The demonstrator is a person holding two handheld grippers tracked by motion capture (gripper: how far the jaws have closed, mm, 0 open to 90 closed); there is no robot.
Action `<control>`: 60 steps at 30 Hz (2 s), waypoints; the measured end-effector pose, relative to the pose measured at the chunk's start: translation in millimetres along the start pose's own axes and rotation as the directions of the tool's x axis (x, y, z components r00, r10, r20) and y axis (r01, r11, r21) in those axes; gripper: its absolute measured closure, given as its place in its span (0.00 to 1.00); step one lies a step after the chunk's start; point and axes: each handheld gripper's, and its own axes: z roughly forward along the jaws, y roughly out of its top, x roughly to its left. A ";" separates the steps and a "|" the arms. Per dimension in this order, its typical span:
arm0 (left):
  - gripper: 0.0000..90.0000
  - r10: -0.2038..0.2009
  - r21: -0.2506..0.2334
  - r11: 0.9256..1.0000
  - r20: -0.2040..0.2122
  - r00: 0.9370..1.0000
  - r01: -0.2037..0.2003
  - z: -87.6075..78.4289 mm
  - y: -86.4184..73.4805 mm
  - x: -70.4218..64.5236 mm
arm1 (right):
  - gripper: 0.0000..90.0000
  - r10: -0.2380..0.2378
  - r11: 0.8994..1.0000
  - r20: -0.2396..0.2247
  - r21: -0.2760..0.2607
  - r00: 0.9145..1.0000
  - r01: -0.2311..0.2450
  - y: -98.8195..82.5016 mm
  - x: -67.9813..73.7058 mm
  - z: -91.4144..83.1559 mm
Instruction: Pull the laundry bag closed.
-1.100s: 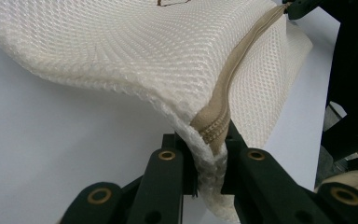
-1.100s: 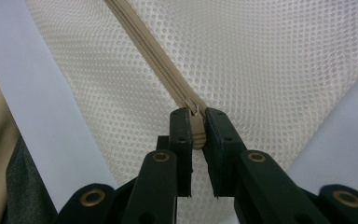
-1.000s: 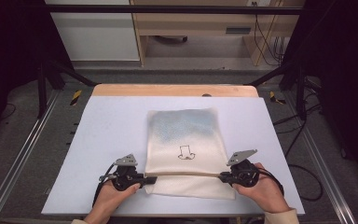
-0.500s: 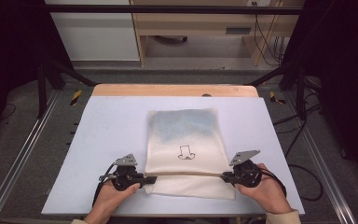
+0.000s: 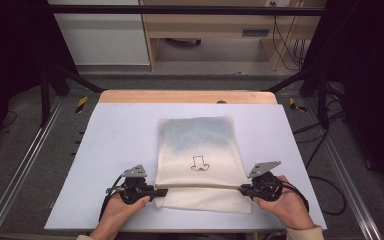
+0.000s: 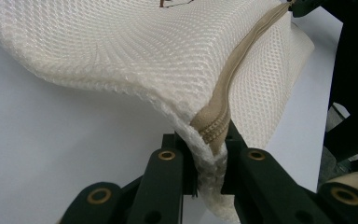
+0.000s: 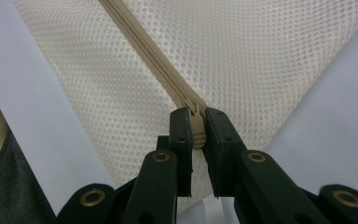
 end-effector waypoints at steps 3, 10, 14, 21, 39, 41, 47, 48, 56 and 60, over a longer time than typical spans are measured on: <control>0.92 0.000 -0.001 1.000 0.000 1.000 0.000 -0.2 0.1 -0.2 | 0.91 0.004 1.000 -0.001 -0.004 1.000 -0.004 -0.7 -0.4 0.0; 0.92 0.004 -0.004 1.000 -0.003 1.000 -0.004 -1.6 0.9 0.0 | 0.91 0.015 1.000 0.007 0.006 1.000 -0.015 -5.1 -4.0 -1.4; 0.92 0.003 -0.007 1.000 -0.003 1.000 -0.003 -2.4 1.2 -0.4 | 0.91 0.016 1.000 0.013 0.011 1.000 -0.016 -6.9 -5.0 -2.5; 0.92 0.007 -0.009 1.000 -0.009 1.000 -0.007 -3.9 1.8 -0.5 | 0.91 0.037 0.999 0.021 0.028 0.999 -0.037 -10.2 -7.1 -1.3; 0.29 0.024 0.022 1.000 -0.252 0.967 -0.019 -47.4 2.7 -7.0 | 0.28 0.187 0.972 0.160 -0.176 0.969 -0.159 6.0 -14.7 -10.1; 0.26 0.034 0.044 0.999 -0.291 0.956 -0.022 -53.3 4.0 -4.2 | 0.25 0.215 0.968 0.196 -0.171 0.957 -0.183 3.0 -20.5 -12.4; 0.19 0.039 0.080 0.997 -0.394 0.918 -0.008 -67.0 4.7 0.4 | 0.21 0.280 0.955 0.236 -0.171 0.931 -0.243 -6.2 -30.6 -18.8; 0.17 0.040 0.079 0.997 -0.408 0.912 -0.008 -69.3 4.7 1.6 | 0.20 0.282 0.955 0.241 -0.166 0.929 -0.246 -7.7 -31.7 -19.5; 0.12 0.076 0.130 0.991 -0.520 0.851 -0.009 -92.9 0.1 23.8 | 0.12 0.339 0.939 0.292 -0.153 0.894 -0.307 -19.8 -37.9 -21.8; 0.10 0.058 0.131 0.991 -0.559 0.827 0.019 -106.0 -6.9 40.3 | 0.09 0.349 0.937 0.303 -0.147 0.887 -0.318 -26.8 -40.5 -21.0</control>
